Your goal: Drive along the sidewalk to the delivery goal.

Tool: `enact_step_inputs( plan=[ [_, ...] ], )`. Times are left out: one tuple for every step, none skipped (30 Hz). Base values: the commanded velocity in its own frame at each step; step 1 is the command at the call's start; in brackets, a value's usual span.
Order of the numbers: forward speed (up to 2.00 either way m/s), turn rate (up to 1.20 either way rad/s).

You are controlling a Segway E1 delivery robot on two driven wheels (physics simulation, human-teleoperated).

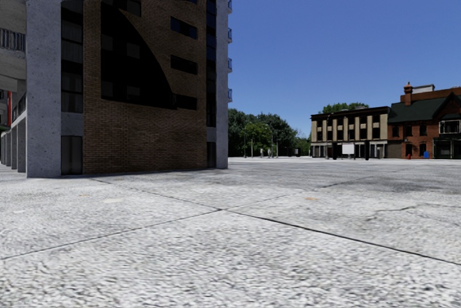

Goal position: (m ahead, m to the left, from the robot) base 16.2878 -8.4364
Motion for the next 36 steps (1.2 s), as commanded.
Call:
enact_step_inputs(
  plan=[
    [2.00,-0.03],
    [2.00,-0.21],
    [2.00,-0.33],
    [2.00,-0.33],
    [2.00,-0.38],
    [2.00,-0.39],
    [2.00,-0.39],
    [2.00,-0.40],
    [2.00,-0.40],
    [2.00,-0.40],
    [2.00,-0.40],
    [2.00,-0.40],
    [2.00,-0.40],
    [2.00,-0.40],
    [2.00,-0.40],
    [2.00,-0.40],
    [2.00,-0.40],
    [2.00,-0.40],
    [2.00,-0.40],
    [2.00,-0.40],
    [2.00,-0.40],
    [2.00,-0.40],
    [2.00,-0.40],
    [2.00,-0.40],
    [2.00,-0.40],
    [2.00,-0.40],
    [2.00,-0.40],
    [2.00,-0.40],
    [2.00,-0.40],
    [2.00,-0.40],
    [2.00,-0.35],
    [2.00,-0.16],
    [2.00,0.00],
    [2.00,0.00],
    [2.00,0.00],
    [2.00,0.00]
  ],
)
